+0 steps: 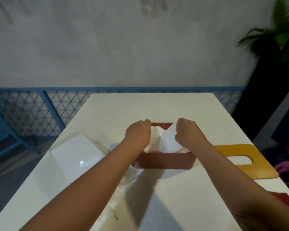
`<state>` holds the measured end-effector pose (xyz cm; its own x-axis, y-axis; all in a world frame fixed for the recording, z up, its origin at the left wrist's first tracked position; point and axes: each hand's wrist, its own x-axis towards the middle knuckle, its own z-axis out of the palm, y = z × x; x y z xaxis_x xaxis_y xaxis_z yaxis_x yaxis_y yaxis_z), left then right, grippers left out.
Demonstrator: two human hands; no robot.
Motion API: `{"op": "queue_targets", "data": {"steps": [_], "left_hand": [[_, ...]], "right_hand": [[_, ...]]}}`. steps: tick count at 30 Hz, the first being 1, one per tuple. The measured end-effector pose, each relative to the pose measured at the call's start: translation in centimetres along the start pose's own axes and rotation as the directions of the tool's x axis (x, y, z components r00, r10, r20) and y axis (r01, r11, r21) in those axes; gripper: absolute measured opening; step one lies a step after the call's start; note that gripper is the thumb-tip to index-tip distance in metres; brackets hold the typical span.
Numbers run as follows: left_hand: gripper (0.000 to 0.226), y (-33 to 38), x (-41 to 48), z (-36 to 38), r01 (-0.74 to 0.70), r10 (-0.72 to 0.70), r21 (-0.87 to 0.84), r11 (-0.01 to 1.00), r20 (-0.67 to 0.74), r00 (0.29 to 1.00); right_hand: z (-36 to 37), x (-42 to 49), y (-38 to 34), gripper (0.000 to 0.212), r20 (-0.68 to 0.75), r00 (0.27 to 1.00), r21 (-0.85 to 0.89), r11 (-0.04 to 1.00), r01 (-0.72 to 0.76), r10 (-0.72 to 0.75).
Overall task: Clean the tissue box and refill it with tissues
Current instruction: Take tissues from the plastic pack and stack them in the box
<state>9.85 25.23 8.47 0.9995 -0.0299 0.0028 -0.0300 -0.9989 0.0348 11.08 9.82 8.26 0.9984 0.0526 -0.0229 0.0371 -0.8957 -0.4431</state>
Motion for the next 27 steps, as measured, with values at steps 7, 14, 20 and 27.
{"op": "queue_targets", "data": {"steps": [7, 14, 20, 27], "left_hand": [[0.024, 0.7, 2.3, 0.2, 0.007, -0.042, 0.109, 0.994, 0.32, 0.947], [0.034, 1.3, 3.2, 0.4, -0.003, -0.066, 0.135, 0.991, 0.504, 0.861], [0.026, 1.2, 3.0, 0.7, -0.002, -0.047, 0.125, 0.992, 0.395, 0.918], [0.026, 1.3, 3.2, 0.5, -0.008, -0.031, 0.102, 0.995, 0.381, 0.924]], "right_hand": [[1.3, 1.9, -0.6, 0.017, 0.208, 0.974, -0.403, 0.915, 0.001, 0.09], [1.9, 2.8, -0.2, 0.031, 0.305, 0.943, -0.374, 0.927, -0.008, 0.131], [1.5, 2.2, -0.6, 0.039, 0.333, 0.933, -0.455, 0.89, 0.033, 0.136], [1.7, 2.0, -0.4, 0.038, 0.349, 0.935, -0.416, 0.904, 0.096, 0.062]]}}
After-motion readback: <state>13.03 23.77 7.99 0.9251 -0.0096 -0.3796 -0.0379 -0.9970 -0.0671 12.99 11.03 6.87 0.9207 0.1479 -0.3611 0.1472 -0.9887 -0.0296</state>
